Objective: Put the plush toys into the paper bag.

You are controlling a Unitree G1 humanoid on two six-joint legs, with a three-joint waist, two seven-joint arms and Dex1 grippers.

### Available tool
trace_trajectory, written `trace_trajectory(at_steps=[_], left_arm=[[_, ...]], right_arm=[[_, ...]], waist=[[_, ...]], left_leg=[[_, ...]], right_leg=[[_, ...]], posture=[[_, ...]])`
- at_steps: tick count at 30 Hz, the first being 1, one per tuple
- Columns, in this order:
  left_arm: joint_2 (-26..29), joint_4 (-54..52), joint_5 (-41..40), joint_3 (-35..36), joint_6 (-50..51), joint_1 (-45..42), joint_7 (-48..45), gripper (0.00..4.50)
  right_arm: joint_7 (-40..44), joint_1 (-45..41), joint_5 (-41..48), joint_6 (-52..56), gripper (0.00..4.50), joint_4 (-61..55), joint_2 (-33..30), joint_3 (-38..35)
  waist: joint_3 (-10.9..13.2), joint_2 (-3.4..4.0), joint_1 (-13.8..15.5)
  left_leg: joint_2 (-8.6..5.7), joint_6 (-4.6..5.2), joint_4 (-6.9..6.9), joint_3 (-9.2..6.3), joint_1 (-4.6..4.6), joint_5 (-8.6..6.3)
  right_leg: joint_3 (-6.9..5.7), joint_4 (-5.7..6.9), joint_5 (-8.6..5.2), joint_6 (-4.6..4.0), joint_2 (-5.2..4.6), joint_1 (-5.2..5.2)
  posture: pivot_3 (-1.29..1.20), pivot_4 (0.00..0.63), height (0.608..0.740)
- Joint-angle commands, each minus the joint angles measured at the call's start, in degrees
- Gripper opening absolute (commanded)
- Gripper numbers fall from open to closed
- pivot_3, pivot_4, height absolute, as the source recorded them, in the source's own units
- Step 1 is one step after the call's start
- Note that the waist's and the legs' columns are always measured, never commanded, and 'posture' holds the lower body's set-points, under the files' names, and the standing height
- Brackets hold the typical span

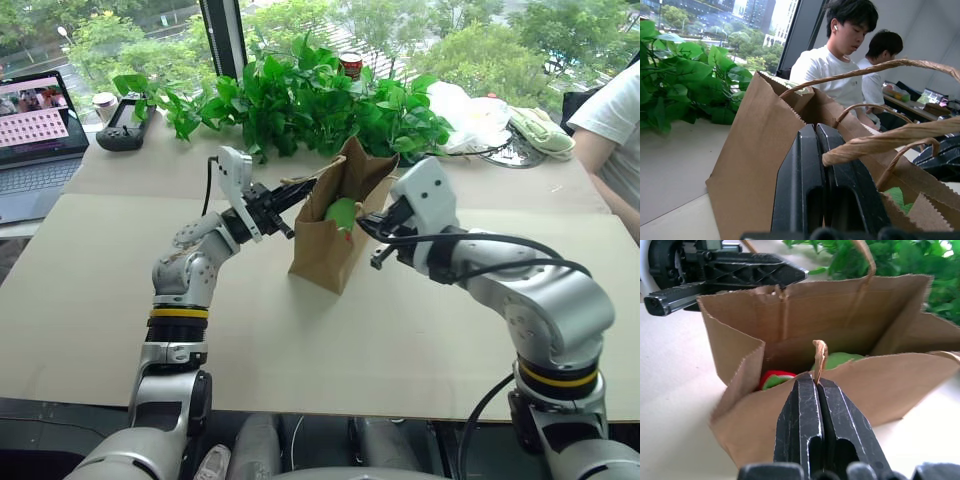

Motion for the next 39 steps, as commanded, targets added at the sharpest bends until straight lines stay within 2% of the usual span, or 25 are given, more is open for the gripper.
trace_trajectory(at_steps=[1,5,10,17,19,24,31,34,39], left_arm=[[0.0,-2.28,-1.72,0.43,0.95,-0.22,0.82,0.0],[0.06,-2.73,-2.8,0.27,2.02,-0.32,1.05,0.0],[0.98,-4.05,-6.05,1.45,5.63,-1.28,0.04,1.54],[4.66,-6.14,-9.26,3.13,9.78,-2.48,-0.22,4.06],[5.72,-7.13,-10.5,3.95,11.06,-2.41,0.07,4.12],[7.91,-9.3,-13.31,5.9,14.48,-0.4,1.06,4.12],[11.72,-10.48,-13.08,5.57,15.93,6.3,-0.35,4.12],[12.29,-11.24,-12.03,4.5,14.89,8.94,-0.81,4.12],[11.96,-12.94,-11.3,2.91,14.09,11.39,-1.19,4.12]], right_arm=[[-0.95,-1.41,-1.0,-2.44,0.04,0.15,0.7,-0.23],[-1.52,-1.68,-1.36,-3.02,0.04,0.96,1.04,-0.6],[-2.3,-1.6,-0.87,-2.83,1.49,1.14,1.05,-4.17],[0.84,-1.4,2.84,-2.52,3.91,-1.4,-1.39,-10.3],[2.28,-1.8,4.74,-2.64,4.47,-1.97,-2.34,-13.3],[8.02,0.36,10.75,-3.32,4.47,-4.16,-6.11,-19.63],[15.94,6.82,20.56,-3.56,4.47,-6.61,-12.23,-26.77],[17.83,9.95,24.63,-3.43,3.75,-8.54,-13.69,-26.31],[16.81,13.92,23.85,-5.22,1.99,-9.63,-14.85,-20.28]], waist=[[0.0,0.0,0.02],[0.0,0.0,-0.08],[0.0,0.0,-0.09],[0.0,0.0,-0.18],[0.0,0.0,-0.17],[0.0,0.0,-0.15],[0.0,0.0,-0.26],[0.0,0.0,-0.23],[0.0,0.0,-0.14]], left_leg=[[0.0,0.0,0.0,0.0,-0.01,0.0],[0.01,0.0,-0.02,0.0,-0.01,0.0],[0.01,0.0,-0.02,-0.01,0.0,0.0],[0.01,0.0,-0.06,-0.01,-0.01,0.0],[0.01,0.0,-0.06,0.0,-0.01,0.0],[0.01,0.0,-0.06,-0.01,0.0,0.0],[0.02,0.0,-0.16,-0.01,0.03,0.0],[0.02,0.0,-0.17,-0.01,0.06,0.0],[0.02,0.0,-0.16,-0.03,0.04,0.0]], right_leg=[[0.0,-0.01,0.0,0.0,0.0,0.0],[0.0,-0.01,0.0,0.0,0.01,-0.02],[0.0,0.0,0.0,0.0,0.01,-0.02],[0.0,-0.01,0.0,0.0,0.01,-0.04],[0.0,-0.03,0.0,0.0,0.01,-0.04],[0.0,-0.04,0.0,0.0,0.0,-0.03],[0.0,-0.14,0.0,0.0,0.01,0.01],[0.0,-0.16,0.0,0.0,0.01,0.04],[-0.01,-0.31,0.0,0.0,0.0,0.11]], posture=[[0.0,0.15,0.708],[0.0,0.15,0.708],[0.0,0.15,0.708],[0.0,0.15,0.708],[0.0,0.15,0.708],[0.0,0.15,0.708],[0.0,0.15,0.708],[0.0,0.15,0.708],[0.0,0.15,0.708]])
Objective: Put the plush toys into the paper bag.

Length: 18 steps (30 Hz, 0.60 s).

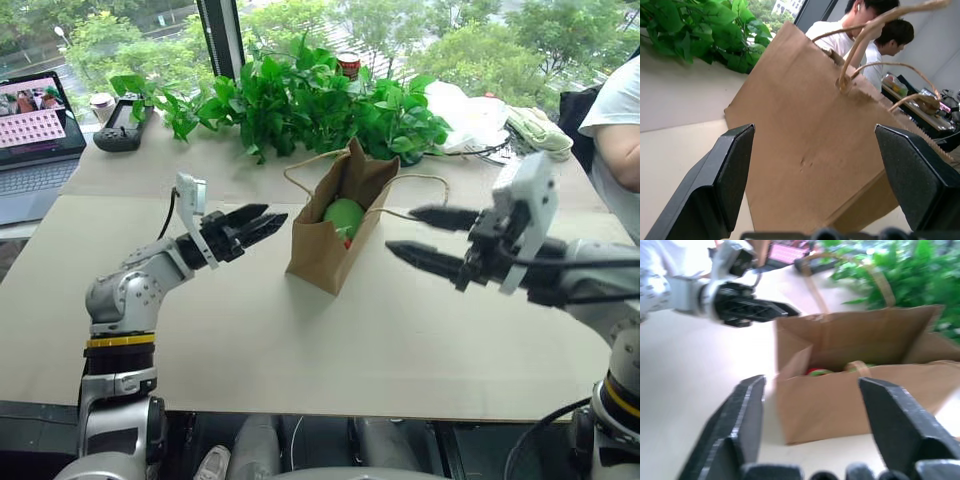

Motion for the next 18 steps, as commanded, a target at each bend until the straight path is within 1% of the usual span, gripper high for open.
trace_trajectory(at_steps=[1,2,3,5,6,9,11,18], left_arm=[[0.1,-3.13,-0.05,-0.58,-1.32,0.48,-0.67,4.12],[0.04,-3.2,0.04,-0.64,-1.49,0.67,-0.7,4.12],[0.08,-3.35,0.09,-0.69,-1.57,0.86,-0.77,4.12],[0.22,-3.61,0.12,-0.81,-1.57,1.07,-1.0,4.12],[1.05,-3.94,0.75,-1.68,-1.65,1.55,-1.98,4.12],[2.94,-4.37,2.33,-3.92,-2.4,2.48,-4.57,4.12],[3.31,-4.24,3.25,-4.93,-3.45,2.55,-5.26,4.12],[2.35,-4.71,7.62,-9.11,-8.34,2.84,-5.76,4.12]], right_arm=[[-1.23,1.65,-2.59,-3.53,1.68,-0.76,-1.48,5.2],[-1.94,2.1,-4.19,-4.14,1.36,0.14,-1.77,7.04],[-2.88,2.4,-6.49,-5.17,0.94,1.55,-2.09,9.41],[-4.24,2.48,-9.55,-6.65,0.31,3.71,-2.29,12.5],[-6.14,1.55,-12.26,-7.18,0.06,6.39,-1.55,15.26],[-10.71,-2.02,-18.18,-8.64,0.06,12.89,1.39,20.68],[-11.92,-3.88,-20.31,-9.28,0.06,15.17,2.6,22.17],[-12.61,-9.62,-23.13,-9.55,0.06,17.34,7.16,25.99]], waist=[[0.0,0.0,0.0],[0.0,0.0,0.0],[0.0,0.0,0.0],[0.0,0.0,-0.01],[0.0,0.0,-0.02],[0.0,0.0,-0.34],[0.0,0.0,-0.25],[0.0,0.0,0.18]], left_leg=[[0.0,0.0,0.0,0.0,0.01,0.0],[0.0,0.0,0.0,0.0,0.0,0.0],[0.0,0.0,0.0,0.0,0.01,0.0],[0.0,0.0,0.01,0.0,0.0,0.0],[-0.01,0.0,0.02,0.0,0.0,0.0],[0.0,0.0,0.0,0.01,0.02,0.0],[0.0,-0.01,0.0,0.02,0.01,0.01],[-0.01,-0.01,-0.04,0.04,-0.07,0.01]], right_leg=[[0.0,-0.01,0.0,0.0,0.0,0.01],[0.0,-0.01,0.0,0.0,0.0,0.01],[0.0,-0.01,0.0,0.0,0.0,0.01],[0.0,-0.01,0.0,0.0,0.0,-0.01],[0.01,-0.01,0.0,0.0,0.0,-0.01],[0.01,0.0,0.0,0.0,0.02,-0.03],[0.03,0.03,0.0,-0.01,0.02,-0.07],[0.03,-0.04,0.0,0.0,0.01,-0.1]], posture=[[0.0,0.15,0.708],[0.0,0.15,0.708],[0.0,0.15,0.708],[0.0,0.15,0.708],[0.0,0.15,0.708],[0.0,0.15,0.708],[0.0,0.15,0.708],[0.0,0.15,0.708]])
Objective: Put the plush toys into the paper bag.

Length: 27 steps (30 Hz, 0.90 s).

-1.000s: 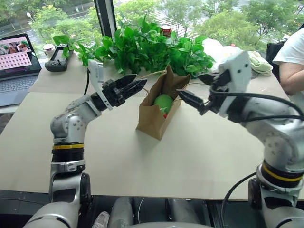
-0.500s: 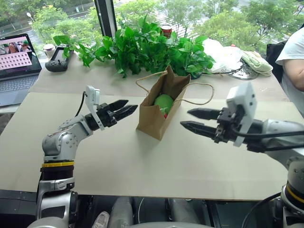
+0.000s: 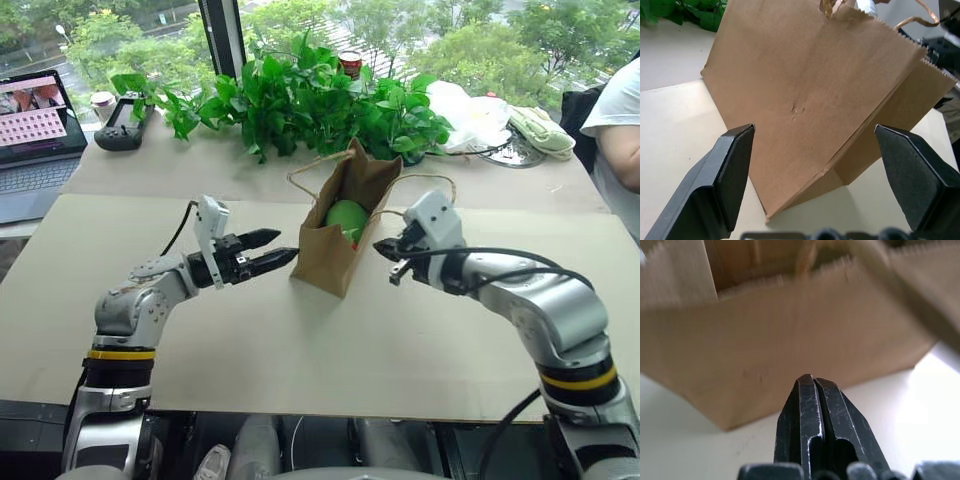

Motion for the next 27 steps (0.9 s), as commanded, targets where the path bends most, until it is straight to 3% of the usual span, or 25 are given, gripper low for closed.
trace_trajectory(at_steps=[1,15,27], left_arm=[[-0.82,-2.64,2.18,-1.82,-3.53,-0.36,-0.08,4.12],[-2.34,-10.64,3.86,-5.67,-2.89,3.35,1.55,4.12],[-6.96,-5.07,12.2,-7.86,-9.32,-0.33,9.24,4.12]], right_arm=[[-0.05,-2.37,-0.7,-0.85,0.06,-0.85,1.69,0.46],[-2.7,-6.2,-3.55,-0.05,0.06,3.77,8.76,1.85],[-2.82,-6.92,-5.19,0.19,0.06,5.01,12.14,2.57]], waist=[[0.0,0.0,0.13],[-0.01,0.01,-0.14],[-0.01,0.01,-0.06]], left_leg=[[0.0,0.0,0.0,0.0,0.0,0.0],[0.02,0.0,0.01,0.0,0.02,0.0],[0.01,0.0,0.01,0.0,0.01,0.0]], right_leg=[[-0.01,0.0,0.0,0.0,0.0,0.01],[-0.01,0.06,0.0,-0.01,0.01,0.0],[-0.01,0.05,0.01,-0.01,0.0,0.0]], posture=[[0.0,0.15,0.708],[0.0,0.15,0.708],[0.0,0.15,0.708]])
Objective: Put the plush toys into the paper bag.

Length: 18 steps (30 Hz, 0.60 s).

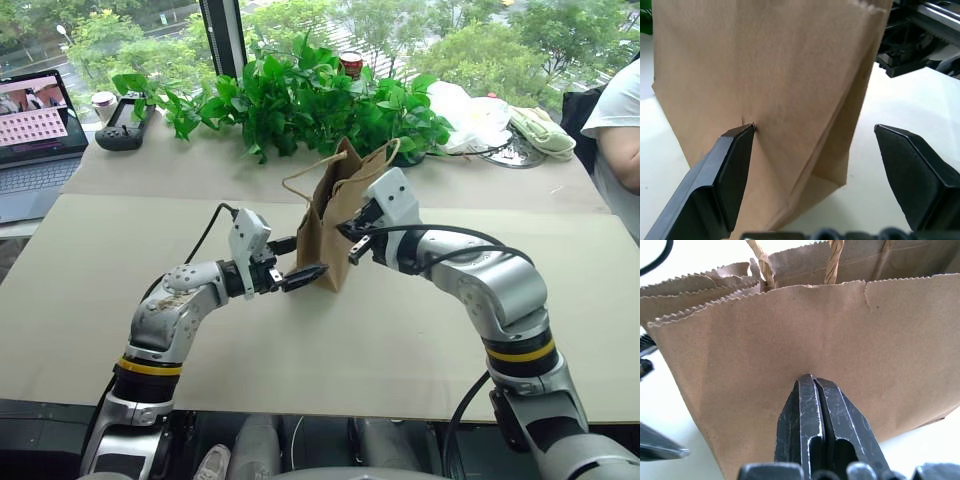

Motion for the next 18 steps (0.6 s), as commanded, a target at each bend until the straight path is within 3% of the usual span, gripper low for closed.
trace_trajectory(at_steps=[1,16,18], left_arm=[[-1.21,1.52,3.58,-1.24,-3.85,-1.85,2.13,4.12],[-6.39,5.46,12.22,-3.13,-9.36,-3.6,10.68,4.12],[-6.41,6.06,13.23,-2.98,-10.11,-3.73,11.65,3.58]], right_arm=[[-0.41,-0.94,-0.59,-0.2,0.06,-1.29,0.7,-0.12],[-0.62,-0.74,-1.3,0.23,0.06,-1.41,1.31,-0.12],[-0.64,-0.77,-1.39,0.23,0.0,-1.33,1.4,-0.06]], waist=[[0.0,0.0,-0.03],[0.0,0.0,-0.03],[0.0,0.0,-0.03]], left_leg=[[0.0,0.0,0.0,0.0,0.0,0.0],[0.0,0.0,0.0,0.0,0.0,0.0],[0.0,0.0,0.0,0.0,0.0,0.0]], right_leg=[[0.0,0.0,0.0,0.0,0.0,0.0],[0.0,0.0,0.0,0.0,0.0,0.0],[0.0,0.0,0.0,0.0,0.0,0.0]], posture=[[0.0,0.15,0.708],[0.0,0.15,0.708],[0.0,0.15,0.708]])
